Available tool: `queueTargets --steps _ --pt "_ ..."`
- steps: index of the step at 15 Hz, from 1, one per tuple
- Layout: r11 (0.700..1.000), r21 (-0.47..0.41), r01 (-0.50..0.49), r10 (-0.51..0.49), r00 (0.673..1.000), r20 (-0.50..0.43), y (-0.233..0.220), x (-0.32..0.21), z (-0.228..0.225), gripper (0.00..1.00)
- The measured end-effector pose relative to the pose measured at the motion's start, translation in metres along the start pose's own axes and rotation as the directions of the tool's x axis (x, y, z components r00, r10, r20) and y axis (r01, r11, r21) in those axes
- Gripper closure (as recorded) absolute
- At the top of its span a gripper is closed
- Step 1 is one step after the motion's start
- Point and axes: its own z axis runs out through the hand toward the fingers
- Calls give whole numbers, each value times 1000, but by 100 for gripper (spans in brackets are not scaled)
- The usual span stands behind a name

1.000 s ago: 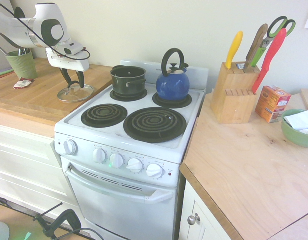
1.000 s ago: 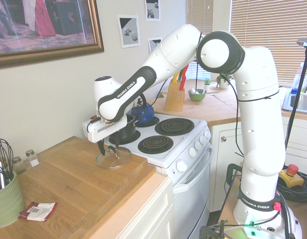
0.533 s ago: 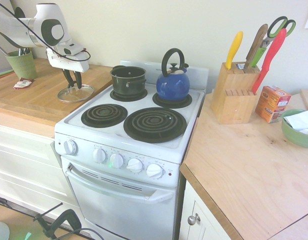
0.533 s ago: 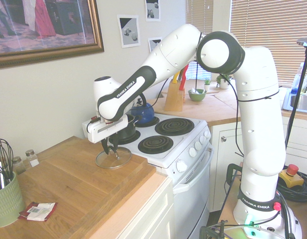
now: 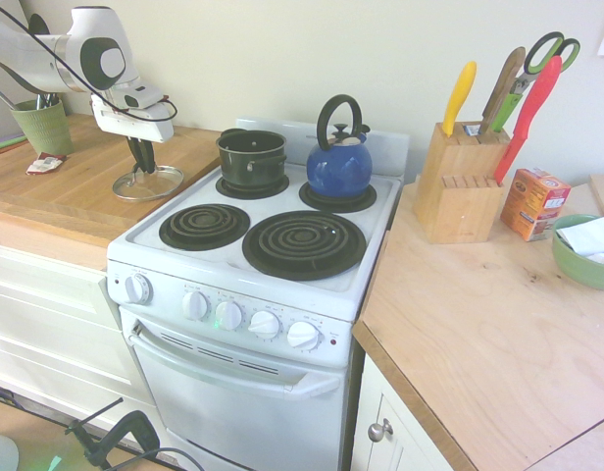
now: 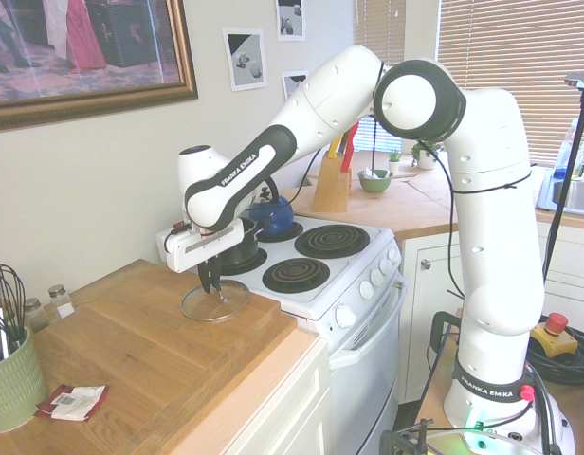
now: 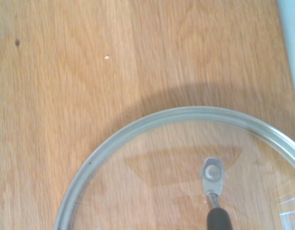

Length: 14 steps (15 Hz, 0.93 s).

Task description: Cover the lid of the pot

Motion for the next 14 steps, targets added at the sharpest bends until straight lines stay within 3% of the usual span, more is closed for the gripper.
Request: queueTargets --steps 3,6,11,14 --pt "1000 4 -7 7 1000 -4 -1 4 -5 100" --pt "999 27 -33 34 999 -28 -6 26 -42 100" --pt "989 70 -131 136 988 -78 4 93 -130 100" --pt "978 79 -191 198 976 -91 17 145 -155 100"
